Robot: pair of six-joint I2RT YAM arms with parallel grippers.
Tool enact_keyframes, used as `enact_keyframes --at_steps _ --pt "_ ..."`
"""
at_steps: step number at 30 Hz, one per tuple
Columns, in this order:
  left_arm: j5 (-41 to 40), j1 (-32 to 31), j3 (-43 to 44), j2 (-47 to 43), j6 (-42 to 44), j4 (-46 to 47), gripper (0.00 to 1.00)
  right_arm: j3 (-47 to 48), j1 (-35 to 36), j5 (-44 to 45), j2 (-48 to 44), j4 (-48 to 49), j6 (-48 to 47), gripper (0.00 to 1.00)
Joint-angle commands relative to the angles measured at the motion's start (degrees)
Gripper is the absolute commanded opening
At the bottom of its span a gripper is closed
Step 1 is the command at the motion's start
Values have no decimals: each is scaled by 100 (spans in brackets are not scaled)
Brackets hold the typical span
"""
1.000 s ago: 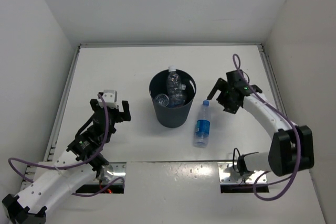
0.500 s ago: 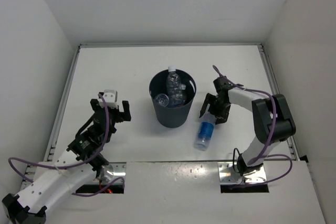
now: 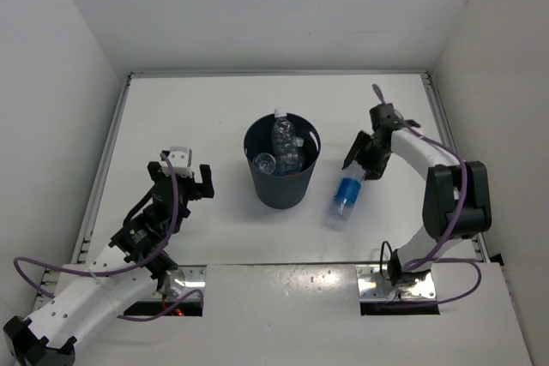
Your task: Put the plastic bottles in the bin
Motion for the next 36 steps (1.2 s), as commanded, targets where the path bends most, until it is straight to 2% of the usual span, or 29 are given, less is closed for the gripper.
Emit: enact_keyframes --at_steps 1,4,8,11,12,15,18,20,26,30,31,33,36 --pt "-6 -42 -10 3 77 223 100 1049 -320 283 -554 -225 18 24" --pt "-5 -42 -10 3 77 223 100 1787 -513 650 -722 -409 272 12" --pt "-5 -42 -10 3 77 223 100 2569 -567 1424 -1169 -410 886 10" --pt "-5 -42 -10 3 77 223 100 2703 -313 2241 -1740 45 1248 7" --pt "-5 -42 -10 3 77 223 100 2703 -86 2626 -1881 500 1248 6" --pt "-5 -42 -10 3 77 223 100 2764 337 2972 -2259 1309 1012 4" --pt "-5 -42 -10 3 77 223 100 3115 619 2973 -2260 1532 792 4" --pt "-5 -42 -10 3 77 223 100 3265 1075 2921 -2260 1742 353 4" --pt "-5 -42 -10 3 77 223 100 2617 2928 3429 -2444 2516 -869 4" --pt "-5 -42 -10 3 77 223 100 2063 3439 3157 -2559 2780 -1106 4" --pt "-5 -42 -10 3 77 223 100 2062 3859 3523 -2559 2780 -1368 4" --pt "-5 -42 -10 3 77 223 100 1843 4265 4129 -2498 2780 -1660 4" --pt "-5 -42 -10 3 77 223 100 1519 4478 4186 -2445 2728 -1722 4"
